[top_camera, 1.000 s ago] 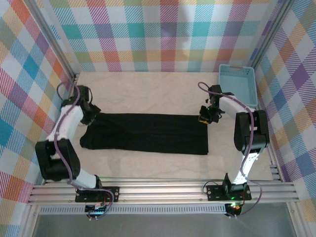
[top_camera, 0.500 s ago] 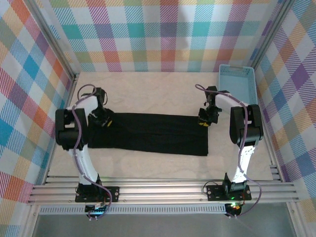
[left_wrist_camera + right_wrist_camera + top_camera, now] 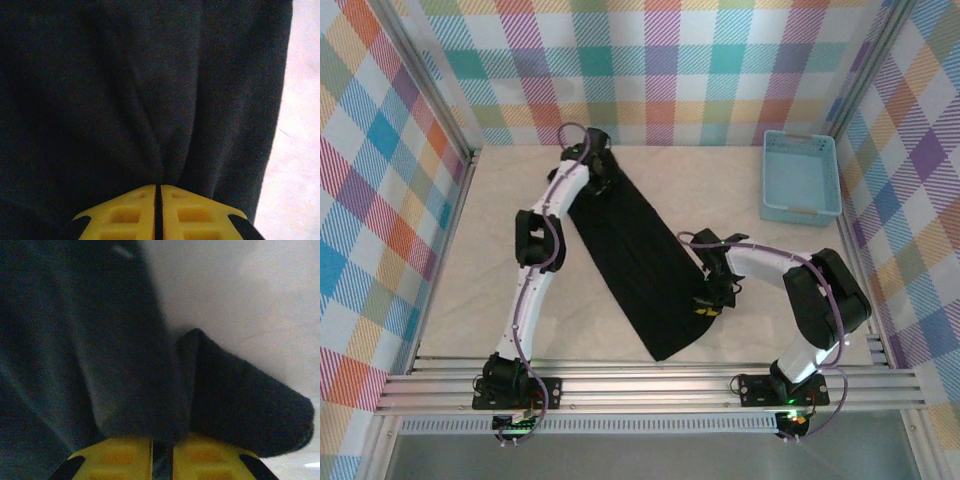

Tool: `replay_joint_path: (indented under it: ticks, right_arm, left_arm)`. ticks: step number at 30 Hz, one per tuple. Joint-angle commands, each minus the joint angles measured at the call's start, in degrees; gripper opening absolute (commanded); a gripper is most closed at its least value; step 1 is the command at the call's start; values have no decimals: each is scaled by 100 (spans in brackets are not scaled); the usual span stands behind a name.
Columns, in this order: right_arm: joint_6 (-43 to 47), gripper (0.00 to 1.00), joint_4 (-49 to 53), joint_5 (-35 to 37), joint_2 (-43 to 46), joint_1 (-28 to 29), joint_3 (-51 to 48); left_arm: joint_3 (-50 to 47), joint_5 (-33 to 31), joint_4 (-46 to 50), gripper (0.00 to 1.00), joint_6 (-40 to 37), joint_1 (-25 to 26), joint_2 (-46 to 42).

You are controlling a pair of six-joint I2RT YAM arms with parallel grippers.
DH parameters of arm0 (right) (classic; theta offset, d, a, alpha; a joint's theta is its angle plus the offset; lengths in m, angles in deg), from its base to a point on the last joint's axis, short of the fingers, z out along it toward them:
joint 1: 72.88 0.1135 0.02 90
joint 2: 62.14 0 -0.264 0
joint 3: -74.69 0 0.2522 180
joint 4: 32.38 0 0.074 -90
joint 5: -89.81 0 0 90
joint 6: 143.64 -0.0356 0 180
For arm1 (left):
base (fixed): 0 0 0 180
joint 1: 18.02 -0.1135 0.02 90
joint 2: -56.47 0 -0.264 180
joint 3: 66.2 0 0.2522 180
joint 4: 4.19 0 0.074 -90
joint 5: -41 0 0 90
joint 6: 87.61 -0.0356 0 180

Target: Fold and stack the t-shirts

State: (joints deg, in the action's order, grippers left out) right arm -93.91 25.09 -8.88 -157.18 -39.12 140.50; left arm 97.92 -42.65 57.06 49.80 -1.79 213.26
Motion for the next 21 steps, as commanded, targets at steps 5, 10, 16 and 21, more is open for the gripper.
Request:
replay_joint_path:
  ticks: [5,10,16,21]
  right_arm:
    - [-1306,18,-1290,-1031,-856,946,661]
    - [-1162,19,-1081,-1015,-1283,1065,1545]
    - [-1003,33,-489,-487,-155,895,1450]
    - [-901,33,-382,-245,847,636,711]
  left_arm:
    - [747,1101,-1946,24,694,371,386]
    - [1267,1110,-1779,43,596,322,-58]
    - [747,209,229,53,-331,180,-1784]
    - [-3193,-266,431,46,-534,276,-4579]
